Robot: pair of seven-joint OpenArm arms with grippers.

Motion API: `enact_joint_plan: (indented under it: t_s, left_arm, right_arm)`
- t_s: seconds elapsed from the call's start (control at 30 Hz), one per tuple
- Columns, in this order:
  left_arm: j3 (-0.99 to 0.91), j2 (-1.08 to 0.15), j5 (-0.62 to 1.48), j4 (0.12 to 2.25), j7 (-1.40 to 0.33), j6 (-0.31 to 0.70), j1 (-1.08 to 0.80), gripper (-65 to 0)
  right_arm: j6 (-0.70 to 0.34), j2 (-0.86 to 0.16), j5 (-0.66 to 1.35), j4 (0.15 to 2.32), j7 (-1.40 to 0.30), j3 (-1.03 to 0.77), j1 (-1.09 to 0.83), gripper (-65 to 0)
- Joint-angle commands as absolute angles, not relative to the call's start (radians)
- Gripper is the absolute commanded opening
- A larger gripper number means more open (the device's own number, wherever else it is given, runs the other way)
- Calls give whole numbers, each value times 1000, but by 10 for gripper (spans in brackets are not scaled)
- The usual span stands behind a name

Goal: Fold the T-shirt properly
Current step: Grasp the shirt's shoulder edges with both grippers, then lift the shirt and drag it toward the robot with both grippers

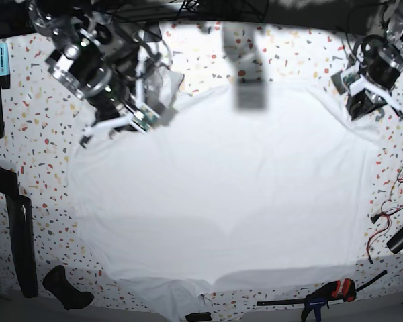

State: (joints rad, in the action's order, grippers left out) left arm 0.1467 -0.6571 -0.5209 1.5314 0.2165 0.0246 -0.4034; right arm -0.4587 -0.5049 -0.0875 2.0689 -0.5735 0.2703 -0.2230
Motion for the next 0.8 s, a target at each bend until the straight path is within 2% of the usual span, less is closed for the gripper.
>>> enact_joint_plan:
  t_s: [0.0,0.3,0.47,0.6,0.77]
  left_arm:
    - [139,-659,-505,1545,223,4,-384,-650]
    - [139,-548,-398,1544,96,4,-274,-650]
    - [139,-546,-397,1544,52,4,-237,-650]
    - [139,-546,-274,1541,-46,4,-211,-650]
    - [139,-543,-256,1496,-45,5,-152,-650]
  right_arm:
    - [-448,-503,-94,2079,-557,264,-194,-650]
    - [-444,-400,-94,1904,-556,264,6,-650]
    - [-444,-352,-93,1753,-553,264,109,-650]
    - [-444,-337,-83,1684,-554,264,172,-650]
    - [-444,-338,-67,1644,-558,264,225,-650]
